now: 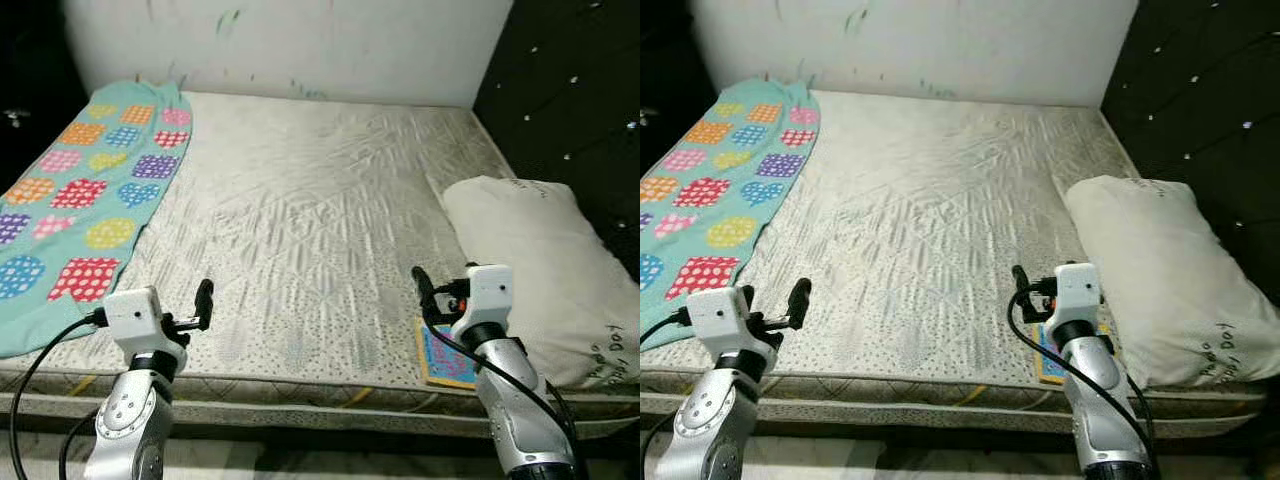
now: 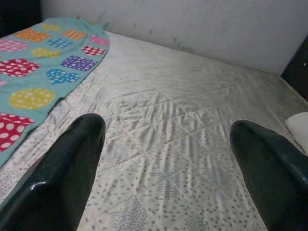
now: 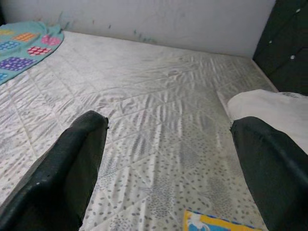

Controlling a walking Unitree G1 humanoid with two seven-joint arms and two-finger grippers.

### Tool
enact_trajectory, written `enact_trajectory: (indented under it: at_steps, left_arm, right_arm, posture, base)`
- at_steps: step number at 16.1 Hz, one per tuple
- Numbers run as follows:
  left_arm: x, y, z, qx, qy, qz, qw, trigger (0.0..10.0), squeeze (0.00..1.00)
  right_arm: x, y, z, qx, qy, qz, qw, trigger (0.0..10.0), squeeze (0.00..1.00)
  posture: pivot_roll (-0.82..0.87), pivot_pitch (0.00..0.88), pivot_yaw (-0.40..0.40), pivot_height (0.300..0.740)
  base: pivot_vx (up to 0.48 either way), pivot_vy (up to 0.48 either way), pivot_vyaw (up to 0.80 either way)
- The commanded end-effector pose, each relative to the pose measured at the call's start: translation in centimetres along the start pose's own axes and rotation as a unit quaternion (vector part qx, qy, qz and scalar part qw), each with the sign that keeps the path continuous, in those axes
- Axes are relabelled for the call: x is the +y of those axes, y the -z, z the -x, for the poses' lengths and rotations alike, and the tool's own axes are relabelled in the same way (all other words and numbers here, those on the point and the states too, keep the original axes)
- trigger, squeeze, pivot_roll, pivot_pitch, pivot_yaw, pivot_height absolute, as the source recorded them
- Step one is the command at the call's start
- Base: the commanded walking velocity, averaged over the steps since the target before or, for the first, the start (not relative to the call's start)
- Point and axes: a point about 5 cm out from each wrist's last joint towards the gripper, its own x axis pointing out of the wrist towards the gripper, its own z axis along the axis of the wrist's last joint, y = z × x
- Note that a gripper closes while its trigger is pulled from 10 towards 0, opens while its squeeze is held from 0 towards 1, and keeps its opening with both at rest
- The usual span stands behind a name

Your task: Clean up the room

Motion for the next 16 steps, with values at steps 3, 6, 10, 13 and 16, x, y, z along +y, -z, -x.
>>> enact_trajectory:
  at_steps: [3,6,10,13,16]
  left_arm:
    - [-0.15,-0.31,-0.08,-0.003,0.007,0.002,1.0,10.0,0.0]
    - [-0.19,-0.33,-0.19,-0.004,0.008,0.003,1.0,10.0,0.0]
    - [-0.2,-0.38,-0.3,-0.007,0.008,-0.001,1.0,10.0,0.0]
    - [-0.33,-0.62,-0.31,-0.019,0.015,0.003,1.0,10.0,0.0]
    - [-0.33,-0.66,-0.27,-0.02,0.017,0.015,1.0,10.0,0.0]
  right_arm:
    - [-0.54,0.1,-0.01,0.006,0.007,0.0,1.0,10.0,0.0]
    - [-0.57,0.06,-0.07,0.006,0.006,0.002,1.0,10.0,0.0]
    - [-0.66,0.08,-0.06,0.006,0.008,0.005,1.0,10.0,0.0]
    - [-0.64,0.07,-0.06,0.006,0.007,0.005,1.0,10.0,0.0]
    - [-0.65,0.08,-0.04,0.004,0.006,0.007,1.0,10.0,0.0]
  posture:
    - [-0.01,0.025,-0.025,0.74]
    - [-0.01,0.025,-0.025,0.74]
    - [-0.02,0.024,-0.024,0.74]
    - [-0.02,0.023,-0.023,0.74]
    - [-0.02,0.024,-0.022,0.74]
  base:
    - [0.0,0.48,-0.6]
    - [0.0,0.48,0.0]
    - [0.0,0.48,0.0]
    - [0.0,0.115,0.0]
    - [0.0,0.0,0.0]
